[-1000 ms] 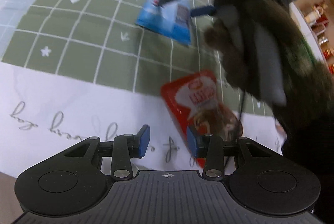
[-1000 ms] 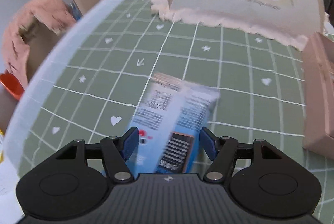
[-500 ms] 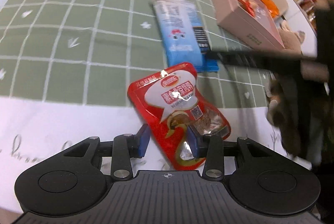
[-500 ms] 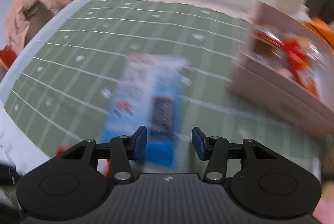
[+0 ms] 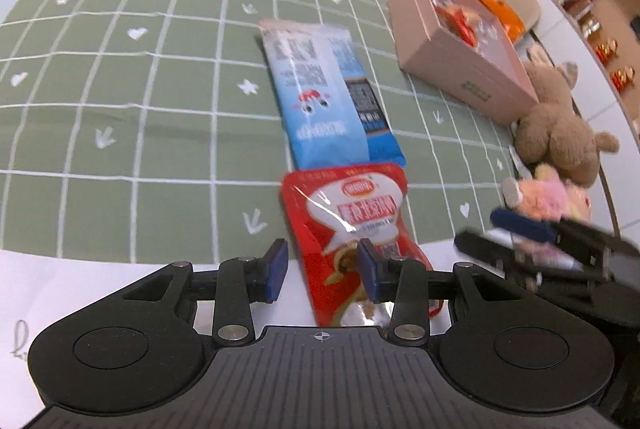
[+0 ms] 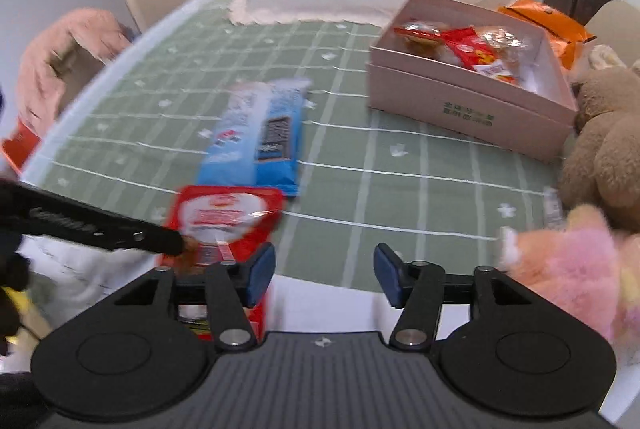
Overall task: Organize snacks
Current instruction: 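Grasp the red duck-snack packet with the right tool while the left tool moves to the blue packet, then grasp the blue packet with the left tool while the right tool holds the duck packet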
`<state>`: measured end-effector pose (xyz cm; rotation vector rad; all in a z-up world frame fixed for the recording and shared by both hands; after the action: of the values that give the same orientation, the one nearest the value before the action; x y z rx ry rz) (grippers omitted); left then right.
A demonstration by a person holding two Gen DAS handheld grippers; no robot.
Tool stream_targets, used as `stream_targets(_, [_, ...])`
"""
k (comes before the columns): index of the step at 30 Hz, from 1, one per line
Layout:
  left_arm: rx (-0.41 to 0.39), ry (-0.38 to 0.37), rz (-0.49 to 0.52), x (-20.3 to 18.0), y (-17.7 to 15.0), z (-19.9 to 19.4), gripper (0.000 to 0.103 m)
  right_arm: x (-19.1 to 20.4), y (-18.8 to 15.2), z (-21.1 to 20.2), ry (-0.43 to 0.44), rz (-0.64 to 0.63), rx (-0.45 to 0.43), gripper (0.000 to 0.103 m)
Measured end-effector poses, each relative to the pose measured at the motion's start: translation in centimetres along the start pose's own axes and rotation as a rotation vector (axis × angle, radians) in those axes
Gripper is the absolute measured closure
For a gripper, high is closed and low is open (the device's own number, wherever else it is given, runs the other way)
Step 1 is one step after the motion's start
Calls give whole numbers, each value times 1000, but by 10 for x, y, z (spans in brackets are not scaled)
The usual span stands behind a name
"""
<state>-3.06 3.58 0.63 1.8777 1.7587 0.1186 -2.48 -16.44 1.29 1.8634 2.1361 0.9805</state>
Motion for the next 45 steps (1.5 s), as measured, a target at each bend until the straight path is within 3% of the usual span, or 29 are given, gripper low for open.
stream_targets(5, [-55, 34, -92, 26, 4, -17, 61, 40, -13, 21, 72, -23, 62, 38])
stream_targets(7, [-73, 51, -120, 35, 8, -22, 61, 59, -19, 39, 50, -63, 92, 36])
stream_targets(8, [-80, 59, -131, 39, 10, -24, 61, 66, -21, 47, 23, -88, 96, 30])
stream_targets(10, [-89, 69, -145, 44, 13, -27, 61, 80, -27, 58, -27, -159, 70, 21])
stream_targets(13, [-86, 81, -148, 48, 17, -27, 61, 87, -32, 61, -53, -234, 47, 18])
stream_targets(16, [-74, 85, -130, 45, 24, -22, 61, 74, -27, 52, -22, -188, 54, 30])
stream_targets(18, [-78, 83, -105, 41, 34, -17, 61, 63, -23, 41, -2, -154, 48, 50])
stream_targets(21, [-97, 86, -72, 33, 58, -4, 61, 39, -20, 28, -46, -117, 23, 58])
stream_targets(25, [-133, 109, -29, 20, 97, 22, 61, 7, -18, 18, -122, -50, -2, 58])
stream_targets(31, [-125, 186, 227, -27, 120, 60, 61, -31, -17, 6, -213, 32, -43, 55])
stream_targets(33, [-90, 222, 345, -43, 112, 72, 59, -39, -20, 5, -215, 61, -40, 43])
stream_targets(36, [-96, 324, 506, -56, 101, 78, 55, -45, -26, 6, -209, 96, -30, 33])
stream_targets(41, [-43, 427, 606, -45, 81, 73, 51, -45, -31, 12, -203, 104, -23, 24])
stream_targets(45, [-36, 354, 617, -33, 68, 60, 48, -39, -33, 17, -217, 75, -34, 17])
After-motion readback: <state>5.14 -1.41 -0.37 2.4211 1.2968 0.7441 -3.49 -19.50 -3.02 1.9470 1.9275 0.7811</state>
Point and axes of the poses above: each gripper's, at about its wrist camera, not at the fingertips, and z roughly the way its jaws point, x to its left, y to its top, the point moved 5 cm from there along z, roughly the way its jaws point, and after that the axes turned 13 degrees about z, right-handed, at the moved point
